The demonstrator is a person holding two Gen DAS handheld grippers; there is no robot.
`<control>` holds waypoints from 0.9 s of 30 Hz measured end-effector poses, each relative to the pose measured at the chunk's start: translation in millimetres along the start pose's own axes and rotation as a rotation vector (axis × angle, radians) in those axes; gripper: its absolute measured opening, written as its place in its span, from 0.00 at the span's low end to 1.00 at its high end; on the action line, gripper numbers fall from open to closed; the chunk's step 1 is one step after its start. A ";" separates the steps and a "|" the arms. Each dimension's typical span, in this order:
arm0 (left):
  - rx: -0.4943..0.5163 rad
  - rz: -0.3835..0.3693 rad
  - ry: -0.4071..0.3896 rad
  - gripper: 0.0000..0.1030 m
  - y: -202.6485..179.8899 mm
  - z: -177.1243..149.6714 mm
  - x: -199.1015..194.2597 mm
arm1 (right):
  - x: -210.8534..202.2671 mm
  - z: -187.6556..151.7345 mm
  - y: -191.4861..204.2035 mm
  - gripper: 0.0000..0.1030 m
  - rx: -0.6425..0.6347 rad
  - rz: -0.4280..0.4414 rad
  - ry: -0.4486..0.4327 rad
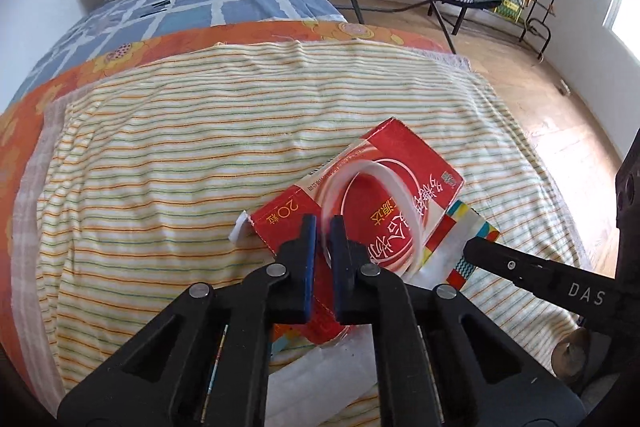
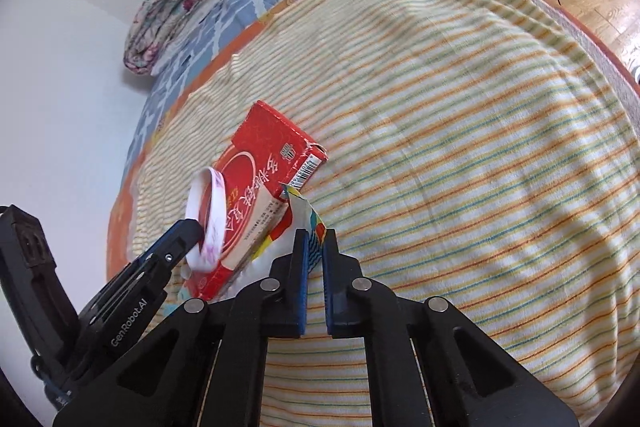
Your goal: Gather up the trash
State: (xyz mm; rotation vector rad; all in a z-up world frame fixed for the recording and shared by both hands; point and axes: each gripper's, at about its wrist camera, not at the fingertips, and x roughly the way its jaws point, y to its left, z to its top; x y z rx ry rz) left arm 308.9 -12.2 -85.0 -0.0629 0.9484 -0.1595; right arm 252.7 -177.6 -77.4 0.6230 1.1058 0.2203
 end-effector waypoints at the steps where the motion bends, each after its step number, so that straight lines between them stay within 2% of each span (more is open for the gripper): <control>1: -0.007 -0.005 -0.002 0.03 2.5 -0.3 -1.2 | -2.6 1.3 2.4 0.02 -0.011 0.003 -0.009; 12: -0.033 0.008 -0.049 0.02 27.3 0.0 -32.6 | -38.9 1.4 33.4 0.01 -0.164 -0.006 -0.084; 20: -0.039 0.001 -0.097 0.02 37.0 -5.4 -73.5 | -95.7 -3.7 66.5 0.00 -0.299 0.046 -0.169; 27: 0.015 0.012 -0.136 0.02 27.5 -19.0 -117.4 | -141.5 -22.4 88.4 0.00 -0.420 0.055 -0.223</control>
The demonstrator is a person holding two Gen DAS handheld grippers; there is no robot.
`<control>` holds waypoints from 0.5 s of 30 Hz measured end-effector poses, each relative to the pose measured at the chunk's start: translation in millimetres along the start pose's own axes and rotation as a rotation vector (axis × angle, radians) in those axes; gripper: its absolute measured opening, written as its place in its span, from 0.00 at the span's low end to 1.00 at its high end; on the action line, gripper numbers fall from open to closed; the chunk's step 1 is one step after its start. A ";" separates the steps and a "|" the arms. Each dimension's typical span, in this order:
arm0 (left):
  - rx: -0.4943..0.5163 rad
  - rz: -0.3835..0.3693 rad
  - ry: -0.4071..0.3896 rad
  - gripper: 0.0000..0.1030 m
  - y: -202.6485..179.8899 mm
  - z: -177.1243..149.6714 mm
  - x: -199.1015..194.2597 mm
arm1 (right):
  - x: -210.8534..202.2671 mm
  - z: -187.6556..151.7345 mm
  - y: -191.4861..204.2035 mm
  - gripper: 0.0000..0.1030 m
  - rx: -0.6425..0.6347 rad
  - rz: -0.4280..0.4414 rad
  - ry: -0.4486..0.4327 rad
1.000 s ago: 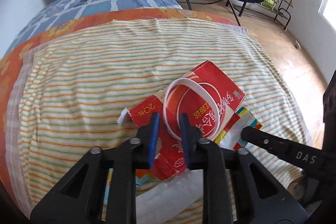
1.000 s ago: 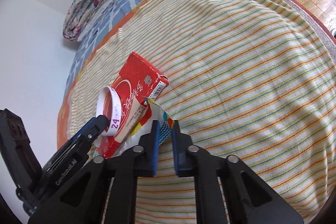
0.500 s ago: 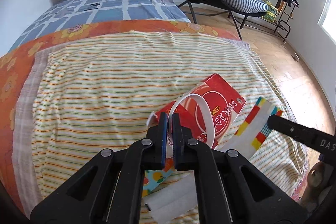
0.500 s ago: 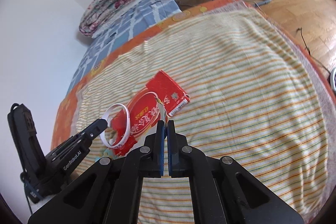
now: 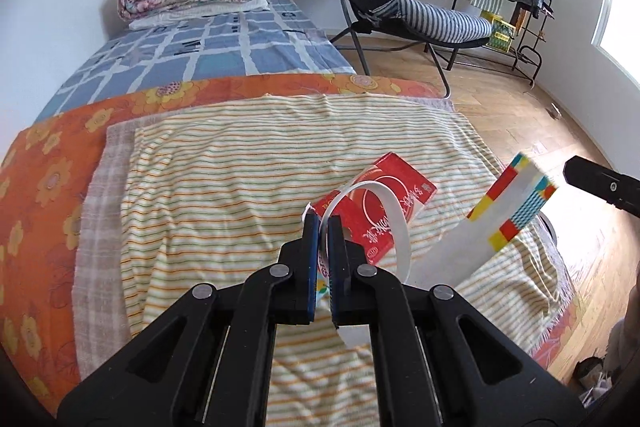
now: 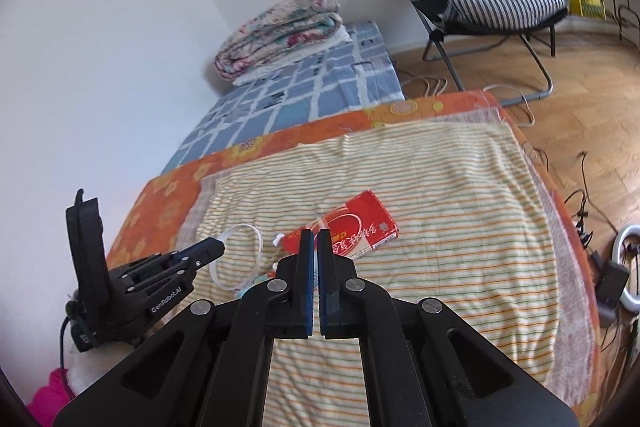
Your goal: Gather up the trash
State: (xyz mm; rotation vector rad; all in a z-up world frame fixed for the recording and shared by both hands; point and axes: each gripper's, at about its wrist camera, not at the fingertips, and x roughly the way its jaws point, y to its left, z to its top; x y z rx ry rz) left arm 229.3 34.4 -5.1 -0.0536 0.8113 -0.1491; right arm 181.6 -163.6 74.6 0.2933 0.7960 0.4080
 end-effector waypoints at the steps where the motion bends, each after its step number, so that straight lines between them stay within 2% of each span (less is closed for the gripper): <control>1: 0.002 0.000 -0.004 0.02 -0.9 -1.2 -5.4 | -6.6 -1.0 3.7 0.00 -0.017 -0.002 -0.004; 6: 0.018 0.020 -0.012 0.02 -4.8 -8.2 -24.8 | -20.2 -11.7 8.3 0.00 -0.079 0.001 -0.007; 10: 0.005 0.015 -0.008 0.02 -2.8 -12.0 -36.1 | 11.0 -23.3 -2.9 0.00 -0.060 0.070 0.169; 12: 0.000 0.010 -0.014 0.02 -1.8 -14.1 -43.7 | 35.9 -31.0 -4.5 0.12 -0.103 0.058 0.264; 14: -0.004 0.006 -0.017 0.02 -0.3 -17.1 -51.8 | 57.0 -35.3 -4.5 0.49 -0.155 0.043 0.308; 15: -0.004 0.002 -0.018 0.02 0.9 -19.1 -54.7 | 64.9 -36.0 -5.6 0.54 -0.166 0.027 0.312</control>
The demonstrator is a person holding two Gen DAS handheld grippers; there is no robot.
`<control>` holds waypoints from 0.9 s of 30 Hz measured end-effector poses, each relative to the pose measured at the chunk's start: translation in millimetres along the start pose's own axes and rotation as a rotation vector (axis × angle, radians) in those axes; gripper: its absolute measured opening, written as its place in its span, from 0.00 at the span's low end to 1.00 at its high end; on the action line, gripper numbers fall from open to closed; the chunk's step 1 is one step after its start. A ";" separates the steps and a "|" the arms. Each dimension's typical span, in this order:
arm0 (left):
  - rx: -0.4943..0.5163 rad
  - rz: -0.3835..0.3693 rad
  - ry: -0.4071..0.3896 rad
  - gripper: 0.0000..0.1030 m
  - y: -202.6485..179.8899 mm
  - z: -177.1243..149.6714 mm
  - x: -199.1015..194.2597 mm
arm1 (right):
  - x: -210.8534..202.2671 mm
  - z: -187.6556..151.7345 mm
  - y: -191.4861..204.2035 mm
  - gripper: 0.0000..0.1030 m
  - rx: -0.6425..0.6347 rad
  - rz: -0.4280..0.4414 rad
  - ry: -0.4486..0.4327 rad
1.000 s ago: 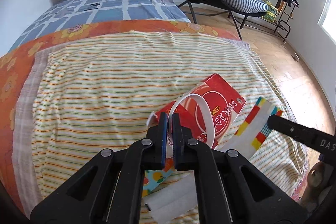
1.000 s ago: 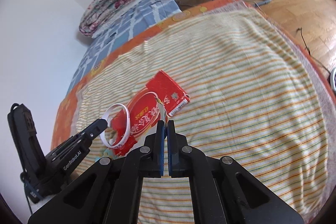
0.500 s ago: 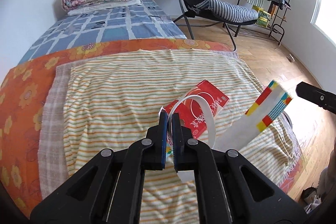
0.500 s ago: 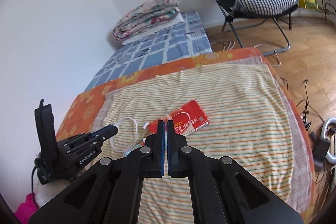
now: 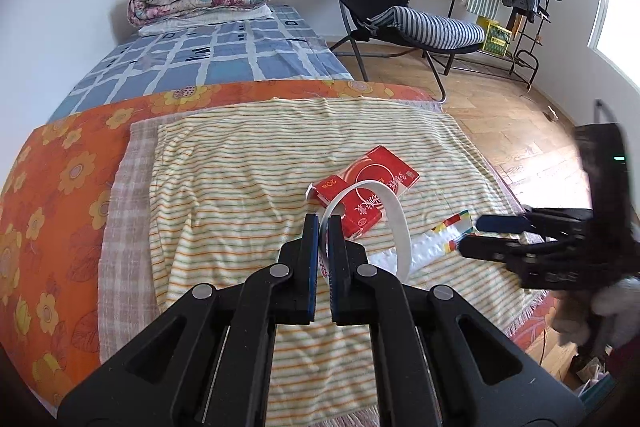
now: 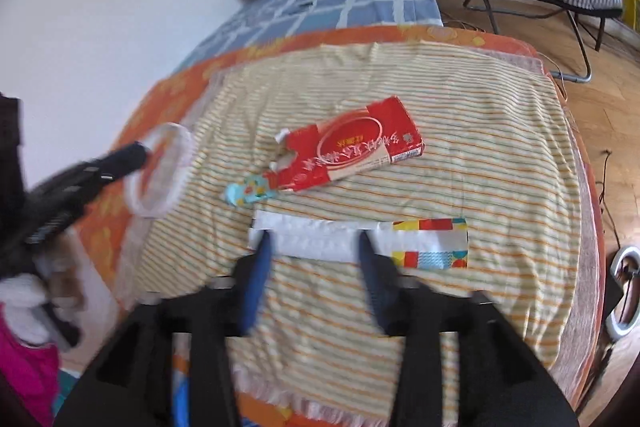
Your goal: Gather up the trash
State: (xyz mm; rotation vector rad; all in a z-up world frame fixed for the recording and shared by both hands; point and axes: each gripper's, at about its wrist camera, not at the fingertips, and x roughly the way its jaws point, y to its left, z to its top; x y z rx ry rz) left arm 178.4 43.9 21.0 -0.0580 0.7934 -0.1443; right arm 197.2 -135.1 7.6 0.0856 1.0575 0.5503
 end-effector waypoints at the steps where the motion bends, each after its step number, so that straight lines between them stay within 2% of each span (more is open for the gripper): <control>1: -0.001 -0.004 0.001 0.02 1.0 -1.3 -2.2 | 6.6 1.9 -2.6 0.54 0.002 -0.015 0.001; 6: 0.000 -0.013 0.012 0.02 8.4 -9.7 -8.3 | 43.8 18.0 -25.1 0.55 0.102 0.033 0.045; 12: -0.007 -0.011 0.031 0.02 20.2 -16.6 -6.1 | 80.2 17.4 -40.2 0.55 0.123 -0.046 0.133; 14: -0.010 -0.009 0.035 0.02 23.3 -18.3 -5.9 | 86.8 10.9 -47.4 0.55 0.152 -0.019 0.196; 16: -0.022 -0.013 0.037 0.02 26.7 -19.3 -6.5 | 80.6 7.5 -47.9 0.55 0.154 0.009 0.220; 18: -0.032 -0.021 0.039 0.02 30.0 -19.7 -7.6 | 74.8 -0.2 -49.5 0.55 0.167 0.070 0.269; 21: -0.034 -0.017 0.036 0.02 32.3 -19.6 -11.4 | 67.1 -16.0 -44.5 0.55 0.134 0.120 0.306; 23: -0.037 -0.017 0.032 0.02 32.3 -19.8 -15.7 | 63.2 -23.7 -35.2 0.55 0.071 0.094 0.304; 27: -0.028 -0.013 0.027 0.02 28.9 -20.7 -23.7 | 61.3 -33.8 -11.0 0.55 -0.044 -0.024 0.273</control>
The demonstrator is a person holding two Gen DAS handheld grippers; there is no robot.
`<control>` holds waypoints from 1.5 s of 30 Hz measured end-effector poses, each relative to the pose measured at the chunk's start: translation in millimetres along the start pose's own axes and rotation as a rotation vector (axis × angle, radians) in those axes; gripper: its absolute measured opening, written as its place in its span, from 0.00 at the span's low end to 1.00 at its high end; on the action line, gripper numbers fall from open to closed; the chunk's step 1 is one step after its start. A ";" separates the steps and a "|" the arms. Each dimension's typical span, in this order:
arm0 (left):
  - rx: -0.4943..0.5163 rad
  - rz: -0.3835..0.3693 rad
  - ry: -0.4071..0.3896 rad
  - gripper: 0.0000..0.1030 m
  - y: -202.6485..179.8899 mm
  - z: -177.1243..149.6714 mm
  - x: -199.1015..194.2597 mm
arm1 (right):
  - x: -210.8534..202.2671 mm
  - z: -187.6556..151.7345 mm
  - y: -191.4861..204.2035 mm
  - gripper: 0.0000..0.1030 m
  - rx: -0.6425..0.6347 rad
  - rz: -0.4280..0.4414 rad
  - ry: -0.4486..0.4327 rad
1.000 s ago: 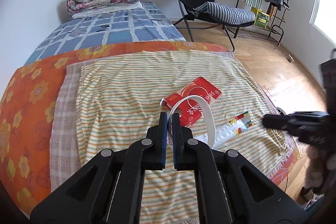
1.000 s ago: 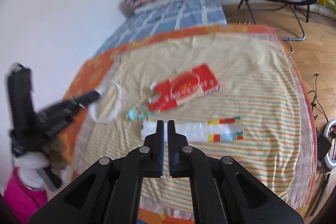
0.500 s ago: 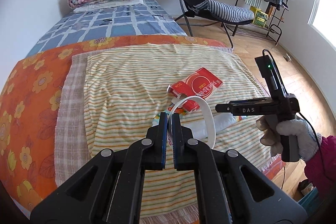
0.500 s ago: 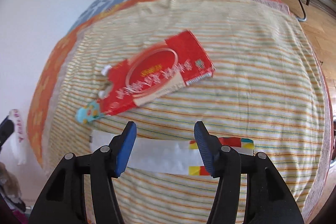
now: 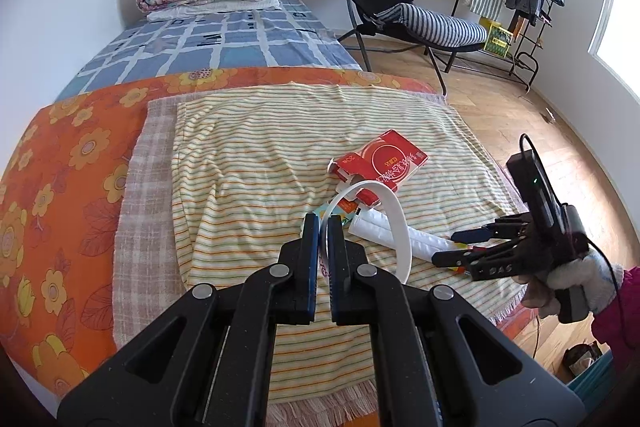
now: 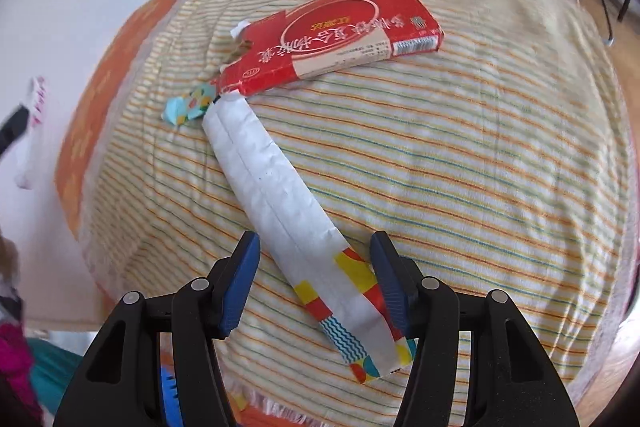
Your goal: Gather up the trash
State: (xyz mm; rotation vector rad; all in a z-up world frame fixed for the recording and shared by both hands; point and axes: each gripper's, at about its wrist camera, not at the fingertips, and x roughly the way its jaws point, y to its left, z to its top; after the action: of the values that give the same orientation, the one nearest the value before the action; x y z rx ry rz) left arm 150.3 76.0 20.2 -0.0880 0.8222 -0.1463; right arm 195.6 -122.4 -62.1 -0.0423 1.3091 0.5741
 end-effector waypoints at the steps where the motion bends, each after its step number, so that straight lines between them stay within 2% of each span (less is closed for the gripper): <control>1: 0.005 0.001 0.000 0.02 -1.3 -1.3 -2.5 | 1.2 -2.0 6.5 0.55 -0.029 -0.038 -0.005; 3: 0.013 0.003 0.000 0.02 -3.1 -5.5 -7.2 | 4.7 -8.2 22.6 0.51 -0.116 -0.136 -0.010; 4: 0.017 0.003 0.002 0.02 -4.3 -8.6 -10.2 | 5.6 -11.2 29.0 0.44 -0.149 -0.167 -0.011; 5: 0.024 0.005 0.005 0.02 -5.9 -12.0 -13.0 | 4.9 -14.7 34.4 0.34 -0.174 -0.178 -0.018; 8: 0.045 0.012 0.010 0.02 -10.1 -19.0 -18.8 | -2.1 -24.1 40.2 0.23 -0.174 -0.167 -0.026; 12: 0.080 0.010 0.014 0.02 -18.4 -30.5 -28.4 | -14.4 -37.6 45.8 0.22 -0.176 -0.149 -0.027; 17: 0.125 0.008 0.012 0.02 -29.5 -42.7 -39.2 | -33.6 -59.4 57.5 0.22 -0.155 -0.066 -0.035; 20: 0.153 0.004 0.024 0.02 -36.5 -53.1 -43.7 | -40.1 -72.1 66.0 0.22 -0.147 -0.047 -0.035; 29: 0.237 0.014 0.074 0.02 -54.0 -92.5 -48.9 | -66.6 -130.6 74.5 0.22 -0.127 0.010 -0.015; 40: 0.267 0.006 0.127 0.02 -65.6 -133.4 -53.2 | -73.5 -195.1 77.1 0.22 -0.138 0.024 0.025; 45: 0.276 0.007 0.166 0.02 -68.7 -152.6 -47.0 | -61.9 -218.9 78.7 0.22 -0.135 0.043 0.080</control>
State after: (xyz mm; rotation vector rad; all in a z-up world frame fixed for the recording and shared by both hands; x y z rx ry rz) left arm 0.0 12.7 -40.1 0.1897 0.9604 -0.2614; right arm -42.4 -153.4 -43.9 -0.1497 1.3498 0.7031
